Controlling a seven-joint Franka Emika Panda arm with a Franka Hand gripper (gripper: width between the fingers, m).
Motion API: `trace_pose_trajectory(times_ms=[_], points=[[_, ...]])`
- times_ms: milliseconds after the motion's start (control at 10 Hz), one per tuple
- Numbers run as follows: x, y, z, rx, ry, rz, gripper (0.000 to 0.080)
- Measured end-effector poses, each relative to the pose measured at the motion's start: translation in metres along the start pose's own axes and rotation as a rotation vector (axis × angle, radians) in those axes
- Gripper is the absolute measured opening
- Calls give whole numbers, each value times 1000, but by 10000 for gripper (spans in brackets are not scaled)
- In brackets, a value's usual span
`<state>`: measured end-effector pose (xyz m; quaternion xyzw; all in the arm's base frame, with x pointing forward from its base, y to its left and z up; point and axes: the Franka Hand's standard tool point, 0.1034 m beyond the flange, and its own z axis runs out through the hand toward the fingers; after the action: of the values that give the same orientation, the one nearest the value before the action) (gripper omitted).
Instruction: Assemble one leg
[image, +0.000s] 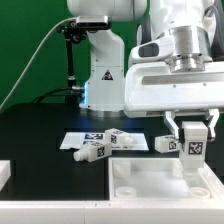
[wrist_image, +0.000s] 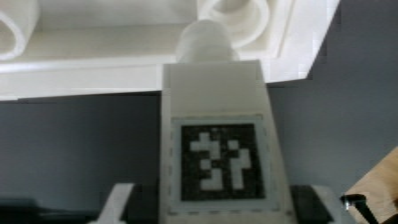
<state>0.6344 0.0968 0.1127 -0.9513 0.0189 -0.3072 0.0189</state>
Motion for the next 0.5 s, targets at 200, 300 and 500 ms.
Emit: trace_pose_trajectory(times_ms=[200,300,500], points=[[-4,-10,5,2,29,-31,285],[-4,-13,10,-1,26,-57,285],[-6,-15,14,0,24,-58,285]])
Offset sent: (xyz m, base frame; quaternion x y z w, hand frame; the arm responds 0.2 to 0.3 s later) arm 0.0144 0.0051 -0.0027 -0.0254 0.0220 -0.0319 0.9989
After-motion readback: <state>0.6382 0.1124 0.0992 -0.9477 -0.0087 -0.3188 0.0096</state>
